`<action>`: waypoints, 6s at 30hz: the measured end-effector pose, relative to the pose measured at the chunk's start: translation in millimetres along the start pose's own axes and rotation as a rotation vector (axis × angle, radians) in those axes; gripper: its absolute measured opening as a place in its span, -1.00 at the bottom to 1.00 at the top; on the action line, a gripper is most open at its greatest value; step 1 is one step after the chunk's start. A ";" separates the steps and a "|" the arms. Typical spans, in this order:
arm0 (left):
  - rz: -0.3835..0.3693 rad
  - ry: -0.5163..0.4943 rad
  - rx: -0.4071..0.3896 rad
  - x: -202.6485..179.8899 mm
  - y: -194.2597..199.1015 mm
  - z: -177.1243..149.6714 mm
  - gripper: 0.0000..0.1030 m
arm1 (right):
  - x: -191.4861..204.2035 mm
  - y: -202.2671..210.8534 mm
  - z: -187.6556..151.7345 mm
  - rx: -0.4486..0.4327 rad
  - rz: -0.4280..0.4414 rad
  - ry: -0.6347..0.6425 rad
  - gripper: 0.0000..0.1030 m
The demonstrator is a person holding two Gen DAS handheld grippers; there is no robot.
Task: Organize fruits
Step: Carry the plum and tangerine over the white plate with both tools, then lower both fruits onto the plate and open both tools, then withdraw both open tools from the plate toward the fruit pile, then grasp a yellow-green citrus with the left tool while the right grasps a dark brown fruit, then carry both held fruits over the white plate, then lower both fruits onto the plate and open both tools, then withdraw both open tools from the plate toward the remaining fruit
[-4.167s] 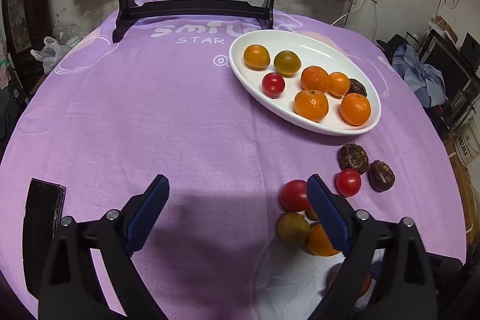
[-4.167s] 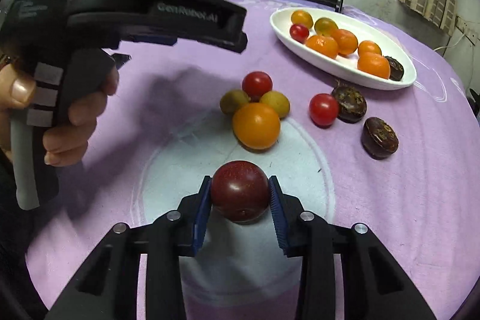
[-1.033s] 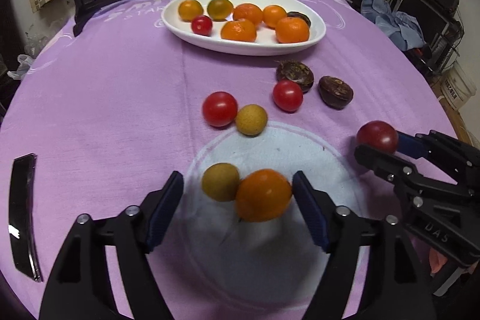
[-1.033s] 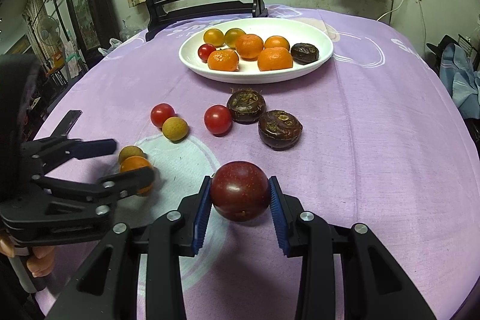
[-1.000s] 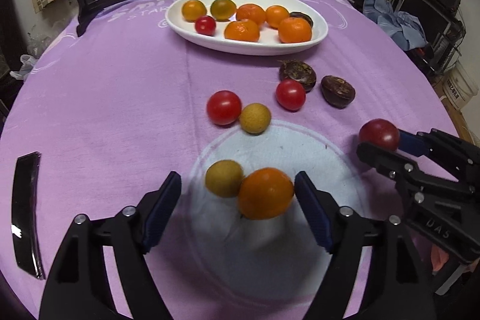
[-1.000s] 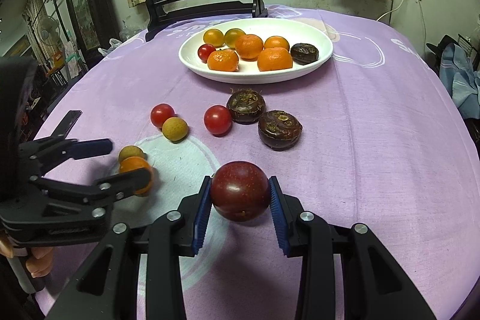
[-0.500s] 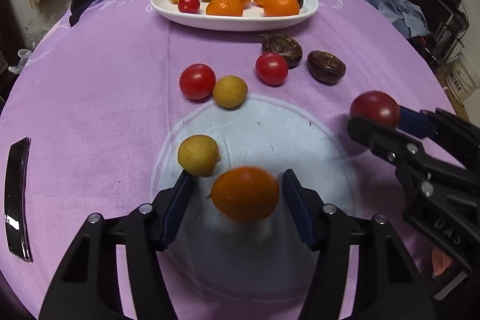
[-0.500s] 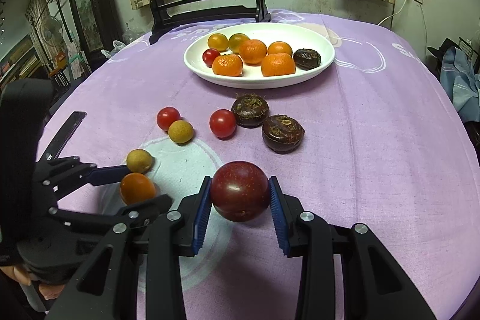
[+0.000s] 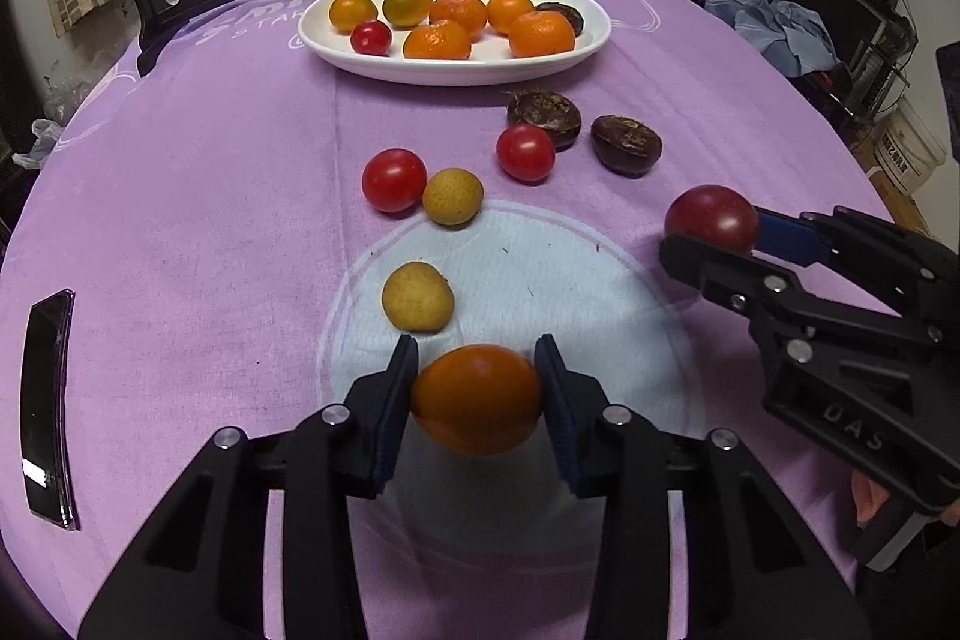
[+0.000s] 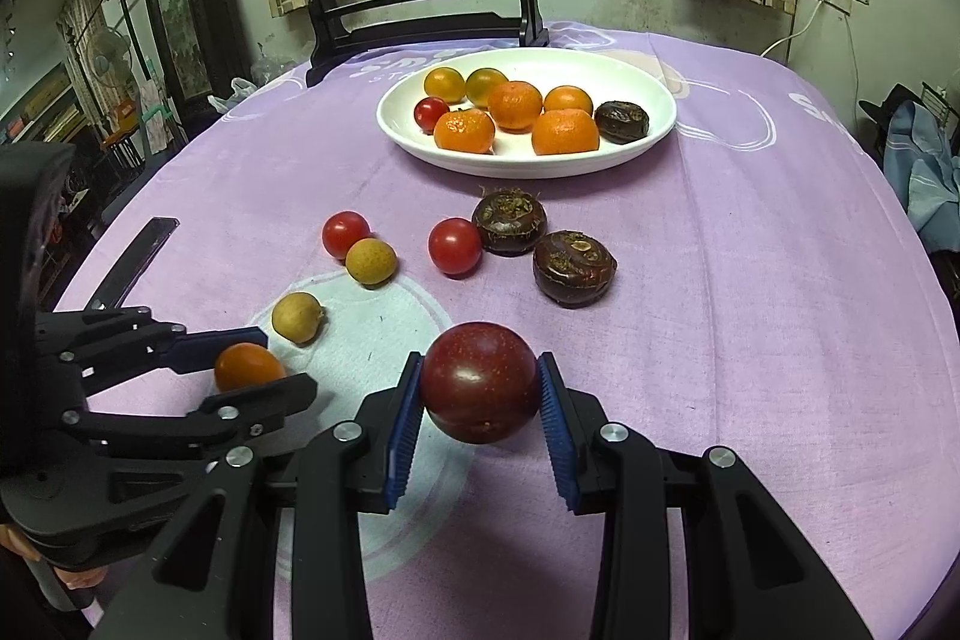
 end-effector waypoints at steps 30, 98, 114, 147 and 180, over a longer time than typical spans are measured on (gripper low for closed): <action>0.149 0.161 -0.049 89.0 -84.3 218.4 -0.23 | -25.6 -102.7 159.9 -0.052 -0.031 0.056 -0.26; -0.087 0.044 0.012 34.7 -30.4 24.4 -0.47 | -38.8 -61.0 29.0 0.120 -0.124 -0.029 0.34; -0.110 0.052 -0.013 35.1 -25.8 27.7 -0.47 | -47.1 -47.5 38.6 0.006 -0.138 -0.107 -0.19; 0.041 0.097 -0.070 66.8 -62.6 204.0 -0.48 | -46.8 -76.5 162.8 -0.130 -0.098 -0.030 -0.19; 0.160 0.238 -0.160 99.5 -10.9 117.5 0.84 | -49.6 -40.2 99.0 -0.146 -0.085 -0.163 0.50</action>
Point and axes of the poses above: each gripper's, at about its wrist camera, not at the fingertips, and y roughly against the way its jaws point, x to its left, z to its top, the point moved 5 cm from there along -y, roughly the way its jaws point, and after that the axes turned 1 degree about -y, right-handed, at the moved point
